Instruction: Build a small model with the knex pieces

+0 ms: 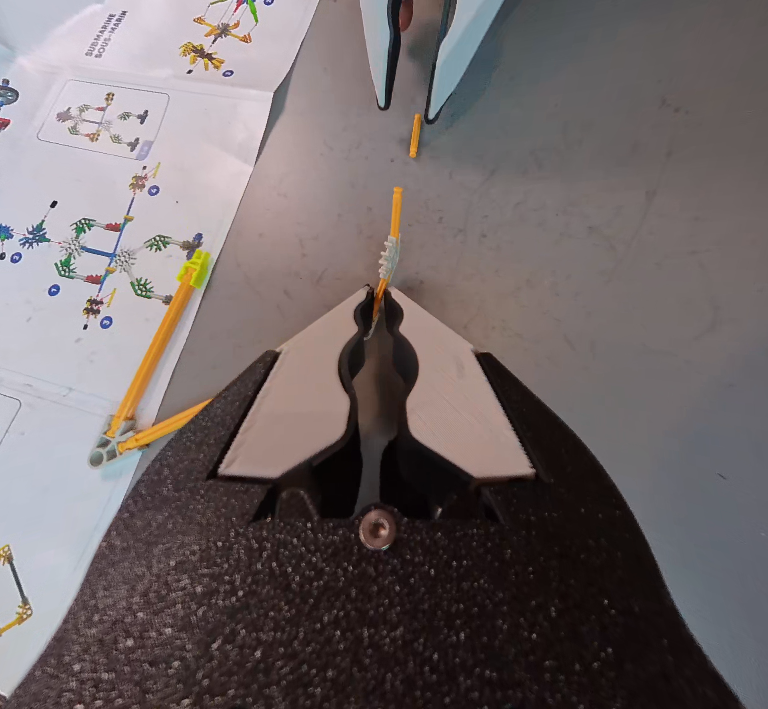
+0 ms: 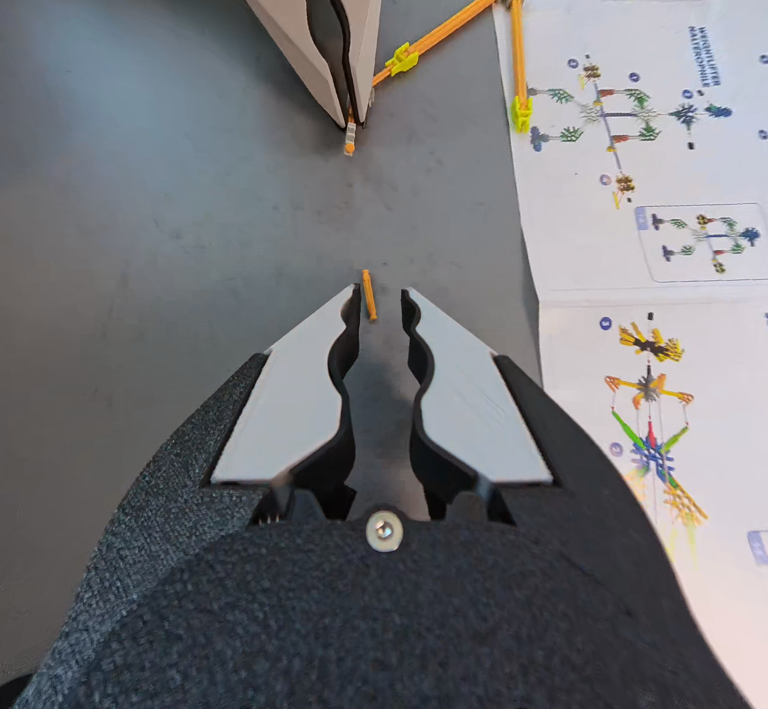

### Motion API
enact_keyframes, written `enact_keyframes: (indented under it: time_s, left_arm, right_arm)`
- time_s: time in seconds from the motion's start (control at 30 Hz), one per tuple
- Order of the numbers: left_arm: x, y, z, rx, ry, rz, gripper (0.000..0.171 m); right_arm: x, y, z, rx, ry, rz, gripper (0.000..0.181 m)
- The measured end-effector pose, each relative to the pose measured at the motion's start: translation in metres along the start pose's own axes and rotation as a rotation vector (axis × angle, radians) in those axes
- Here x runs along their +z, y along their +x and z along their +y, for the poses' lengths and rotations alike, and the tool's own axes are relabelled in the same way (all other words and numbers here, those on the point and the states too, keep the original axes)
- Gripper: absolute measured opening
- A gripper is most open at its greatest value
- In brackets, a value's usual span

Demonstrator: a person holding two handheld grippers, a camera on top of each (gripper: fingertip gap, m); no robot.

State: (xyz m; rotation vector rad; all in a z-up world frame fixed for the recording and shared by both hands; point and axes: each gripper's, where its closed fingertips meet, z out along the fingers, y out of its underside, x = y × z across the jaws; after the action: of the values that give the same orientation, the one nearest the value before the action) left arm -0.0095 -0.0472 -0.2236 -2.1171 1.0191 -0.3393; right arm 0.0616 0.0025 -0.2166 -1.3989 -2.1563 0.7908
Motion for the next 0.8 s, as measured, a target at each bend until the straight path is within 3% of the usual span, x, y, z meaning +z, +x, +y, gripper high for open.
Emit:
enact_keyframes:
  time_s: [0.13, 0.23, 0.3, 0.37, 0.43, 0.53, 0.6, 0.7, 0.73, 0.8]
  left_arm:
    - [-0.001, 0.001, -0.002, 0.000, 0.015, 0.005, 0.004]
    - [0.001, 0.004, -0.001, 0.000, 0.012, 0.011, 0.004]
    - [0.002, 0.006, -0.001, -0.001, 0.014, 0.020, 0.004]
    - [0.001, 0.009, -0.004, -0.007, 0.024, 0.029, 0.004]
    - [0.001, 0.012, -0.008, -0.016, 0.043, 0.048, 0.004]
    - [0.001, 0.016, -0.014, -0.036, 0.071, 0.075, 0.004]
    - [0.001, 0.019, -0.018, -0.046, 0.091, 0.098, 0.004]
    - [0.001, 0.023, -0.023, -0.051, 0.113, 0.116, 0.003]
    - [0.001, 0.024, -0.024, -0.054, 0.117, 0.120, 0.003]
    - [0.001, 0.025, -0.026, -0.054, 0.126, 0.126, 0.003]
  right_arm:
    - [0.008, -0.009, 0.004, -0.020, -0.077, -0.038, 0.002]
    - [0.006, -0.009, 0.006, -0.039, -0.107, -0.039, 0.001]
    - [-0.011, 0.007, -0.002, -0.013, -0.032, 0.035, 0.001]
    - [-0.054, 0.048, -0.020, 0.061, 0.124, 0.243, 0.001]
    - [-0.126, 0.101, -0.023, 0.142, 0.263, 0.583, 0.001]
    - [-0.235, 0.155, 0.031, 0.317, 0.273, 1.066, 0.002]
    - [-0.278, 0.170, 0.084, 0.414, 0.157, 1.264, 0.003]
    - [-0.299, 0.178, 0.136, 0.489, 0.024, 1.378, 0.015]
    - [-0.298, 0.178, 0.136, 0.490, 0.031, 1.373, 0.020]
    - [-0.284, 0.174, 0.105, 0.404, 0.122, 1.307, 0.021]
